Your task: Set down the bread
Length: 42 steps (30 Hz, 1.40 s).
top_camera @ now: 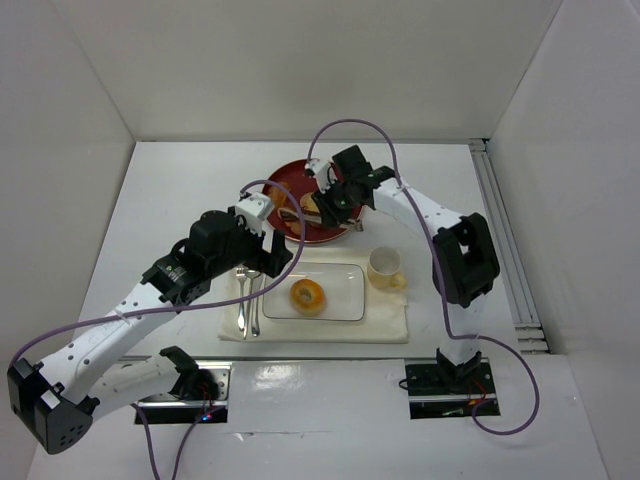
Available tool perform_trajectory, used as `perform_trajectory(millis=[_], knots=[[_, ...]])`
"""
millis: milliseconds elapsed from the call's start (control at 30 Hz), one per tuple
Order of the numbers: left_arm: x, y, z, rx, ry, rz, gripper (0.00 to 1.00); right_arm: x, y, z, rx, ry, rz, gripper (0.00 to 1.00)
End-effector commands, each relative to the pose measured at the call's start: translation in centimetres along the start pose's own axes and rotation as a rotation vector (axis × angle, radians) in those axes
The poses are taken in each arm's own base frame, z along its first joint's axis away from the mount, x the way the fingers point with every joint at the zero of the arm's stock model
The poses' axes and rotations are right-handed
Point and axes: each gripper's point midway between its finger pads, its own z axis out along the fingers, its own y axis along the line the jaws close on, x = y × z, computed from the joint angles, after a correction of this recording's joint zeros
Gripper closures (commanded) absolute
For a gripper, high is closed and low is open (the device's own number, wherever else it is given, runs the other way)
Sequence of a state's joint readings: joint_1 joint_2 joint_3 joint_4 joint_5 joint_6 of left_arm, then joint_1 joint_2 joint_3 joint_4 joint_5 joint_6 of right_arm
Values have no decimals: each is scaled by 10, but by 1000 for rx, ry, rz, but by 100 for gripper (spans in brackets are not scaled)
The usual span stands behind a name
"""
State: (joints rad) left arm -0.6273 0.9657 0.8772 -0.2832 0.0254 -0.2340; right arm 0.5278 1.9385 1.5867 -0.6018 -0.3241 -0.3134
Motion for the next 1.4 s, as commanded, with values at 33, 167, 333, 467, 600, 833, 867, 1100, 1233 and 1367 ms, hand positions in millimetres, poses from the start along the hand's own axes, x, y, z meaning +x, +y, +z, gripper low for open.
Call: perform_trajectory(millis=[33,167,333,467,600,833,867,1100,1233,1367], knots=[[-17,-3,-3,9,-69,26,0,-37,9,-70,60,-152,-87,81],[-17,-1,-3,0,-70,26,0,-22,29,-95,9,-167,-103,80],[-13,0,-2,-1,-61,26,0,25,69,-114,-123,-129,-108,80],[-13,0,-2,-1,-61,26,0,58,100,-126,-236,-73,-112,80],[-13,0,-2,-1,-61,26,0,85,124,-132,-312,-13,-107,79],[-13,0,-2,-1,-61,26,0,106,143,-139,-387,39,-93,70],[-13,0,-2,-1,-61,26,0,108,143,-140,-390,47,-89,68],[-13,0,-2,-1,-61,26,0,108,139,-137,-355,53,-105,43],[-13,0,-2,-1,-61,26,0,105,134,-135,-332,43,-107,39],[-13,0,-2,-1,-61,26,0,101,131,-133,-316,29,-117,38]])
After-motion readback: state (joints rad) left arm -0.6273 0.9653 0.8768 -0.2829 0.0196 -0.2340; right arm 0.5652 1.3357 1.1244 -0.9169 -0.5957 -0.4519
